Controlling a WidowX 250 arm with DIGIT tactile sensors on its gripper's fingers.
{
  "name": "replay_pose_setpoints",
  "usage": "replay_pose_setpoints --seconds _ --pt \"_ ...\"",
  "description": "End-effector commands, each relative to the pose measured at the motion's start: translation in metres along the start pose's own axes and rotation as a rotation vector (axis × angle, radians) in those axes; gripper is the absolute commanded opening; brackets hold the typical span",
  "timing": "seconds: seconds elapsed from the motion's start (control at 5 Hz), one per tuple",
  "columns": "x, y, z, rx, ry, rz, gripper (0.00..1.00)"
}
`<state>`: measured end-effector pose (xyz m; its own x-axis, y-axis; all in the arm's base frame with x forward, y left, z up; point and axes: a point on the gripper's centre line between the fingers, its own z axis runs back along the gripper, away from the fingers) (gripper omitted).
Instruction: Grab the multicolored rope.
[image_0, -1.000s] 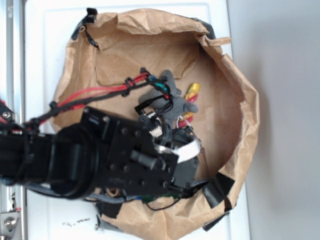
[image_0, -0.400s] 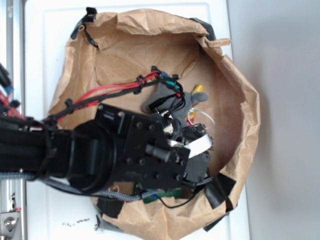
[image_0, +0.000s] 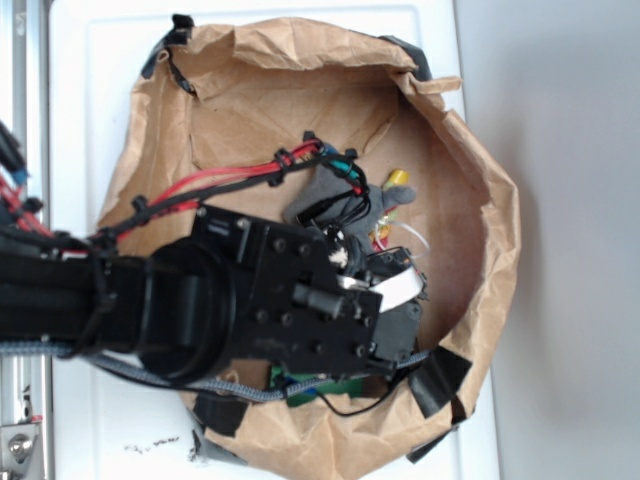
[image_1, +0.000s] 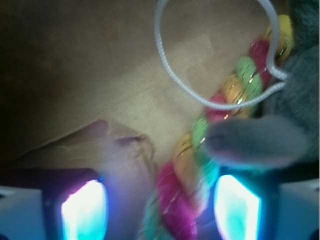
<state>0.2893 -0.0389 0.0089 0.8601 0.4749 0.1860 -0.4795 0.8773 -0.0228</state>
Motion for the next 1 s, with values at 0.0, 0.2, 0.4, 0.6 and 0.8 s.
replay_pose_setpoints --seconds 0.0,0.2,0.4,0.6,0.8 --pt "-0.004 0.015 0.006 0.005 0.029 0.01 0.0" --pt "-0.002 0.017 0.009 -0.007 0.028 0.018 0.0" --pt "0.0 0.019 0.01 -0.012 0.021 0.025 0.0" --pt "0.002 0.017 0.011 -0.037 0.012 0.01 0.0" --pt "0.005 0.014 0.029 -0.113 -0.001 -0.03 0.0"
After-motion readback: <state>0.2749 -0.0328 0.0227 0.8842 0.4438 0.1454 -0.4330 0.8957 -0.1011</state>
